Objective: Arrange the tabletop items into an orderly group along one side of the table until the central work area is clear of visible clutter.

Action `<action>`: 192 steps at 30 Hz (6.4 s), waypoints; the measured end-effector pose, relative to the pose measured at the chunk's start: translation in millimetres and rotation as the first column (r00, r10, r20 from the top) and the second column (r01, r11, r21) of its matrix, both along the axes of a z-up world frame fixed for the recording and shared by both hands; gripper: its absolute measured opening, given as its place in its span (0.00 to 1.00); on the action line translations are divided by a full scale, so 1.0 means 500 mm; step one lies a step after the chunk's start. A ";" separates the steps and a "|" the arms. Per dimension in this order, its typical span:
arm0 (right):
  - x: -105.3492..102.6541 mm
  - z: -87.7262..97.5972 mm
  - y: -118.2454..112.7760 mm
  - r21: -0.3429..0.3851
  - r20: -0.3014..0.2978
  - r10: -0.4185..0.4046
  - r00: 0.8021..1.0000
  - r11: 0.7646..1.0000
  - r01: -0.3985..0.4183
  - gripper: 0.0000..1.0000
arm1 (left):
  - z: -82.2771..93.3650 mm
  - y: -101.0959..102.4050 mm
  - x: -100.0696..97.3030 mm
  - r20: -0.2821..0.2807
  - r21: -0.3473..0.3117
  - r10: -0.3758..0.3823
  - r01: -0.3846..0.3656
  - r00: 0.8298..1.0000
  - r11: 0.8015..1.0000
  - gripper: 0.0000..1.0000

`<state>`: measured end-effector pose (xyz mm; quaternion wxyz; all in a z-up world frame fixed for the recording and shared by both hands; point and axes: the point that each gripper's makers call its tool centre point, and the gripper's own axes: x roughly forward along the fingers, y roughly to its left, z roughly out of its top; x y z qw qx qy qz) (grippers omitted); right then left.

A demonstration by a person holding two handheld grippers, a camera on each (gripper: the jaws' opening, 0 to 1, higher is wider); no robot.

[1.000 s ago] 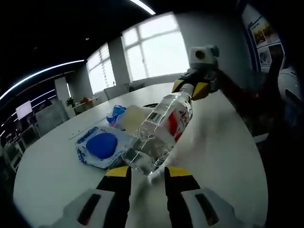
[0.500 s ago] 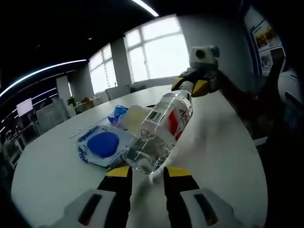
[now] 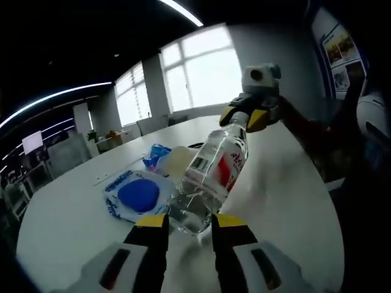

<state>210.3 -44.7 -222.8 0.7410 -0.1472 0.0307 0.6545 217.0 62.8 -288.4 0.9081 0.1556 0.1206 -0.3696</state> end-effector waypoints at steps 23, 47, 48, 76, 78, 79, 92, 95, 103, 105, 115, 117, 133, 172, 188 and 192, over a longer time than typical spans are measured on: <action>0.016 0.049 0.043 0.015 0.030 0.015 0.999 1.000 -0.016 0.22 | -0.004 0.009 0.010 -0.011 0.000 0.022 -0.022 1.000 1.000 0.27; 0.026 0.082 0.088 -0.010 0.038 0.085 0.996 0.996 -0.084 0.22 | -0.005 0.016 0.013 -0.029 0.035 0.031 -0.030 0.999 0.999 0.26; 0.025 0.084 0.092 -0.011 0.038 0.093 0.995 0.996 -0.093 0.22 | -0.007 0.006 0.008 -0.030 0.034 0.032 -0.031 0.999 0.999 0.26; 0.029 0.114 0.154 -0.022 -0.018 0.202 0.979 0.979 -0.202 0.22 | -0.026 -0.018 -0.010 -0.059 0.034 0.021 -0.019 0.998 0.999 0.26; 0.028 0.114 0.159 -0.020 -0.020 0.204 0.979 0.979 -0.204 0.22 | -0.027 -0.014 -0.009 -0.060 0.035 0.026 -0.024 0.998 0.999 0.26; 0.028 0.114 0.163 -0.018 -0.023 0.207 0.978 0.978 -0.208 0.22 | -0.027 -0.013 -0.009 -0.061 0.036 0.027 -0.025 0.998 0.999 0.26; 0.026 0.115 0.228 -0.035 -0.041 0.244 0.969 0.969 -0.245 0.22 | -0.049 -0.015 -0.007 -0.092 0.039 0.012 -0.009 0.996 0.999 0.25; 0.033 0.114 0.229 -0.038 -0.050 0.241 0.969 0.969 -0.243 0.22 | -0.052 -0.011 -0.006 -0.094 0.048 0.018 -0.014 0.995 0.999 0.25; 0.031 0.115 0.225 -0.036 -0.051 0.233 0.971 0.971 -0.235 0.22 | -0.047 -0.008 -0.006 -0.097 0.040 0.013 -0.009 0.995 0.999 0.25; 0.031 0.115 0.227 -0.036 -0.055 0.203 0.978 0.978 -0.205 0.22 | -0.043 -0.001 -0.005 -0.090 0.037 0.018 -0.015 0.996 0.999 0.27; 0.036 0.127 0.226 -0.002 -0.042 0.134 0.990 0.991 -0.135 0.30 | -0.001 0.004 -0.001 -0.053 -0.035 -0.012 0.010 0.999 0.999 0.31; 0.034 0.124 0.226 -0.001 -0.047 0.125 0.991 0.992 -0.125 0.31 | 0.004 0.001 0.004 -0.051 -0.052 -0.023 0.020 0.998 0.998 0.32; 0.035 0.109 0.214 -0.002 -0.036 0.062 0.997 0.998 -0.063 0.33 | 0.022 -0.019 0.030 -0.044 -0.123 -0.097 0.091 0.994 0.988 0.34; 0.044 0.097 0.212 0.088 -0.127 0.047 0.991 0.995 -0.036 0.21 | 0.031 -0.073 0.046 0.012 -0.140 -0.346 0.344 0.938 0.928 0.40; 0.032 0.159 0.230 0.101 -0.079 0.079 0.994 0.992 -0.071 0.21 | 0.089 -0.058 0.036 0.061 -0.120 -0.321 0.326 0.945 0.938 0.40; 0.033 0.172 0.239 0.097 -0.071 0.092 0.993 0.992 -0.085 0.21 | 0.100 -0.050 0.037 0.069 -0.127 -0.314 0.320 0.947 0.939 0.40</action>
